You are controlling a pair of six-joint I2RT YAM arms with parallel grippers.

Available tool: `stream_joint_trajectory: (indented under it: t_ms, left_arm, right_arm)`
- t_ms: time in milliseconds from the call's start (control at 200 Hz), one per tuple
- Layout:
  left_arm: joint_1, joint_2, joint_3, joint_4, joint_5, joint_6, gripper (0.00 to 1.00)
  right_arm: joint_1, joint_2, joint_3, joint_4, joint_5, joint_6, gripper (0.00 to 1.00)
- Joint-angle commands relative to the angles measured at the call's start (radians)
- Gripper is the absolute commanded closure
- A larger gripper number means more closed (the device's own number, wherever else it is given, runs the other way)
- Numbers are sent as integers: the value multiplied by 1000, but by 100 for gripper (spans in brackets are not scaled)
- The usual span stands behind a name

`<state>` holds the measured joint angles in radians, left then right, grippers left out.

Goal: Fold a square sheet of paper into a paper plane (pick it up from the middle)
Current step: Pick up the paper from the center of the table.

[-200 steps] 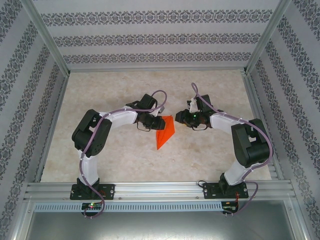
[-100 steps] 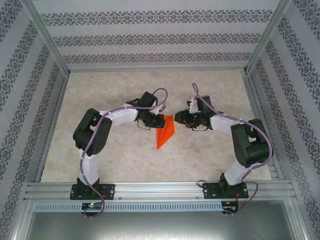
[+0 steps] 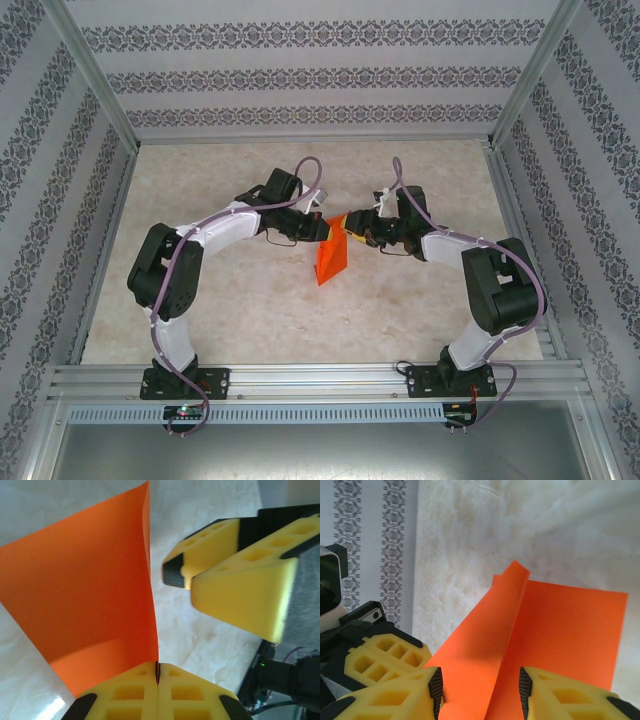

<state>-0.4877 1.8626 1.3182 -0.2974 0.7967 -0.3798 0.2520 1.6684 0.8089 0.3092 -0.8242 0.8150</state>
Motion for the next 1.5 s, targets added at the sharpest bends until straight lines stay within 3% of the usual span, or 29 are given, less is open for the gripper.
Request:
stream_joint_trajectory:
  t_ms: [0, 425, 919, 1094, 1309, 1499]
  left_arm:
    - [17, -46, 12, 57, 75, -30, 100]
    - [42, -73, -9, 186, 145, -125, 100]
    - [63, -77, -40, 277, 179, -186, 96]
    - [69, -82, -48, 293, 185, -206, 89]
    - [70, -106, -43, 277, 174, -199, 73]
    - [72, -154, -13, 120, 83, -110, 58]
  right_arm:
    - [-9, -12, -3, 101, -52, 52, 52]
    - [-7, -52, -31, 247, -111, 148, 51]
    - [-4, -79, -36, 324, -158, 200, 62]
    - [-2, -76, -33, 336, -164, 211, 71]
    - [-3, -75, -22, 324, -167, 203, 86]
    - [-5, -72, -13, 312, -165, 198, 93]
